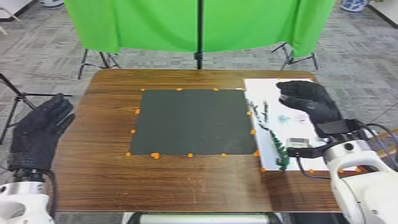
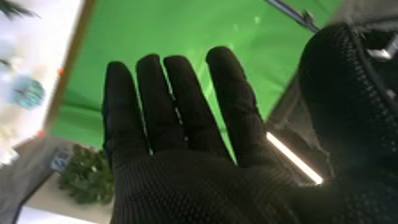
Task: Arrange flowers
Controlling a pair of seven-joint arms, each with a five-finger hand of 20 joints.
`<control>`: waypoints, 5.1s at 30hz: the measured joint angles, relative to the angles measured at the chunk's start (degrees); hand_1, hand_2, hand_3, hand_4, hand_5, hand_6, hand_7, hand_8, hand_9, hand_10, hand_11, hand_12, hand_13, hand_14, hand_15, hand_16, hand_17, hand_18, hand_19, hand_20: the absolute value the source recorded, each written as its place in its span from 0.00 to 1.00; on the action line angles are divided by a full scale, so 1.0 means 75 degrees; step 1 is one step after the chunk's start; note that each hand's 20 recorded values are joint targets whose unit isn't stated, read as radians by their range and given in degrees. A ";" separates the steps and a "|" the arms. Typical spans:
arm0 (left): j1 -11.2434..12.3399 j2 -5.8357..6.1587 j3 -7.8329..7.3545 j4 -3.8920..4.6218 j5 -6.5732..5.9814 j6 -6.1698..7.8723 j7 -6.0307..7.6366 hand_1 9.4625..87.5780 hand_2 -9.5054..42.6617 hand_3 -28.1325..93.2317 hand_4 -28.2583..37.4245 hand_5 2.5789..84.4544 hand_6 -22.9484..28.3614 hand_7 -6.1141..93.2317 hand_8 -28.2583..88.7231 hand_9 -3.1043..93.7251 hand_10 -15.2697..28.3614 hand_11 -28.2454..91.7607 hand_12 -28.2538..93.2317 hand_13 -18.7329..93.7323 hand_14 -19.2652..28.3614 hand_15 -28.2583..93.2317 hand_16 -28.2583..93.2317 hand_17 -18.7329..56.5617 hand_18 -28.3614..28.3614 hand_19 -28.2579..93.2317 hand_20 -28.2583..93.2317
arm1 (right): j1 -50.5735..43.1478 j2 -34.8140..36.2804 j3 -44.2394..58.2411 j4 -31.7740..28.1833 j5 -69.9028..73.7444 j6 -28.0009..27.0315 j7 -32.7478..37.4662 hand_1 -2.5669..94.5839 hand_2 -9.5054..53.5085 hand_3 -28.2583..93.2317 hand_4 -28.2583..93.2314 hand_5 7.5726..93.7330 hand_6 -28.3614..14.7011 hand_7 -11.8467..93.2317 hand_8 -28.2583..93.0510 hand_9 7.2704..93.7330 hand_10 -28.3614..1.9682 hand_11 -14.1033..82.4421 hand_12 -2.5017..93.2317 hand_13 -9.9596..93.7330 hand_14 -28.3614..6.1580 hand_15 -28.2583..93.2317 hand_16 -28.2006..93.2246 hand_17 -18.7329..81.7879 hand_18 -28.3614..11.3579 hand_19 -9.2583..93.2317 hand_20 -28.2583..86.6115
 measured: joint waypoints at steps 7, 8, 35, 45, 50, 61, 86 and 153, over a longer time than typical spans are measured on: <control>-0.0348 -0.0113 -0.0011 0.0088 -0.1821 -0.0525 0.0146 0.19 0.37 0.84 0.00 0.50 0.54 0.16 0.17 0.39 0.61 0.35 0.30 0.33 0.53 0.33 0.16 0.25 0.65 0.38 0.31 | -0.0069 -0.0264 0.0138 0.0118 0.2380 0.0108 -0.0635 0.21 0.24 0.86 0.02 0.38 0.62 0.31 0.13 0.38 0.43 0.20 0.19 0.38 0.43 0.38 0.36 0.33 0.30 0.36 0.40; -0.0365 -0.0150 -0.0020 0.0110 -0.1768 -0.0561 0.0142 0.19 0.37 0.84 0.00 0.50 0.54 0.16 0.17 0.39 0.61 0.35 0.30 0.33 0.52 0.33 0.16 0.25 0.65 0.38 0.31 | -0.0062 -0.0268 0.0135 0.0144 0.2586 0.0139 -0.0651 0.21 0.24 0.86 0.02 0.37 0.62 0.31 0.13 0.38 0.43 0.20 0.19 0.38 0.43 0.38 0.36 0.33 0.30 0.35 0.40; 0.0118 -0.0519 -0.0333 -0.0041 -0.1831 -0.0408 0.0204 0.26 0.38 0.85 0.00 0.52 0.56 0.20 0.17 0.43 0.65 0.38 0.32 0.40 0.61 0.39 0.18 0.24 0.70 0.43 0.33 | -0.1519 0.0587 0.1185 -0.0913 -0.2782 0.0135 0.1353 0.28 0.00 0.83 0.05 0.60 0.56 0.36 0.15 0.61 0.32 0.36 0.25 0.56 0.35 0.63 0.40 0.38 0.17 0.57 0.44; 0.0178 -0.0490 -0.0295 -0.0046 -0.2007 -0.0272 0.0302 0.27 0.39 0.84 0.00 0.53 0.57 0.21 0.17 0.45 0.66 0.40 0.32 0.42 0.63 0.42 0.18 0.24 0.72 0.45 0.33 | -0.1607 0.1488 0.0263 -0.1062 -0.5613 -0.1008 0.4253 0.28 0.00 0.77 0.05 0.62 0.52 0.32 0.18 0.66 0.30 0.41 0.29 0.61 0.32 0.66 0.42 0.41 0.11 0.65 0.46; 0.0180 -0.0489 -0.0295 -0.0050 -0.2059 -0.0256 0.0287 0.27 0.40 0.84 0.00 0.54 0.57 0.22 0.17 0.45 0.66 0.40 0.32 0.43 0.65 0.43 0.18 0.23 0.72 0.45 0.33 | -0.0757 0.1449 0.0034 -0.0916 -0.5255 -0.2971 0.4117 0.28 0.00 0.77 0.05 0.62 0.51 0.32 0.18 0.66 0.29 0.42 0.30 0.62 0.32 0.67 0.42 0.41 0.09 0.67 0.46; 0.0167 -0.0491 -0.0269 -0.0070 -0.2062 -0.0212 0.0271 0.27 0.40 0.84 0.00 0.54 0.57 0.23 0.16 0.45 0.66 0.41 0.33 0.44 0.67 0.46 0.19 0.23 0.72 0.46 0.33 | 0.0435 0.1483 -0.1933 -0.0623 -0.6691 -0.4571 0.5114 0.30 0.00 0.74 0.06 0.64 0.46 0.26 0.19 0.68 0.24 0.38 0.29 0.64 0.29 0.65 0.42 0.42 0.05 0.69 0.45; 0.0206 -0.0496 -0.0273 -0.0162 -0.2239 -0.0139 0.0227 0.27 0.43 0.84 0.00 0.55 0.57 0.24 0.16 0.46 0.67 0.43 0.33 0.45 0.68 0.49 0.18 0.22 0.74 0.48 0.33 | 0.0834 0.0980 -0.2733 0.0229 -0.6771 -0.4647 0.5256 0.51 0.00 0.78 0.00 0.64 0.55 0.41 0.26 0.68 0.33 0.35 0.26 0.66 0.36 0.60 0.40 0.43 0.10 0.70 0.42; -0.0096 -0.0326 0.0294 0.0112 -0.3116 0.0124 0.0091 0.18 0.58 0.69 0.00 0.54 0.59 0.23 0.17 0.45 0.69 0.43 0.34 0.44 0.70 0.51 0.19 0.21 0.75 0.48 0.34 | 0.6757 -0.1821 -0.7746 0.3475 -0.6000 -0.1041 0.4084 0.66 0.00 0.80 0.10 0.81 0.65 0.47 0.43 0.98 0.65 0.27 0.53 0.89 0.70 0.53 0.63 0.53 0.14 0.72 0.42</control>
